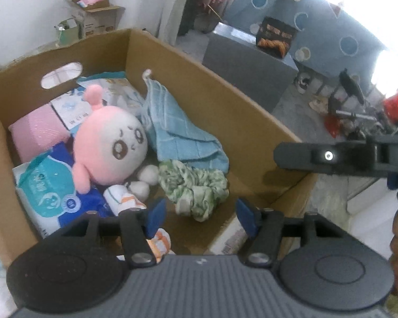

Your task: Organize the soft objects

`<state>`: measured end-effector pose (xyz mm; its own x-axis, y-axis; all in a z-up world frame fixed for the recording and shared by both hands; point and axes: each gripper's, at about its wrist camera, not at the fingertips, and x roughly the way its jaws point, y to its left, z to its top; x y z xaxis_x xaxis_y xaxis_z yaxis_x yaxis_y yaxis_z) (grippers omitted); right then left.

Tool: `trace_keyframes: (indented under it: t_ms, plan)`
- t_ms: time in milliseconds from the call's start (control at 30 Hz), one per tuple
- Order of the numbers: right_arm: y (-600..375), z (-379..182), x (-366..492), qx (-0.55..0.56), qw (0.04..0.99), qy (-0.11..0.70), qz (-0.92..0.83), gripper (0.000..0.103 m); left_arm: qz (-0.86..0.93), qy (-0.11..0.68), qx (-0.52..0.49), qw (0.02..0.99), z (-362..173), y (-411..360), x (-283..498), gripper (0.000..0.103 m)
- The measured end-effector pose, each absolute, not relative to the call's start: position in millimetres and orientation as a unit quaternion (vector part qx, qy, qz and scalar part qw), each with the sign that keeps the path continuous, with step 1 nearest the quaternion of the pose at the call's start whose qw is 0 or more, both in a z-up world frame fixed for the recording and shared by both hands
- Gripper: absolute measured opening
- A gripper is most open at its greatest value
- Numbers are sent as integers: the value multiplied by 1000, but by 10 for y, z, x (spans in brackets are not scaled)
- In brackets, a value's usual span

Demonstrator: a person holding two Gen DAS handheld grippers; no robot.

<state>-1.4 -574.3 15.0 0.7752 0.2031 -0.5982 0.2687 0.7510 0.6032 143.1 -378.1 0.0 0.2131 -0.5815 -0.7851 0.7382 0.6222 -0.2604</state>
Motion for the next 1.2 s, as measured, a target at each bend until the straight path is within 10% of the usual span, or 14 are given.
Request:
trace_keyframes:
  t_ms: [300, 600, 1200]
  plan:
    - [-5261, 501, -229, 325, 903, 282, -8, 81, -402, 404, 41, 821, 517, -3094, 1216, 87]
    - [-4436, 682, -233, 248, 936, 248, 11, 100, -295, 340, 34, 892, 790, -1969, 822, 100]
    - [-2829, 833, -209, 60, 956, 284, 44, 102, -66, 379, 31, 923, 362, -706, 445, 103]
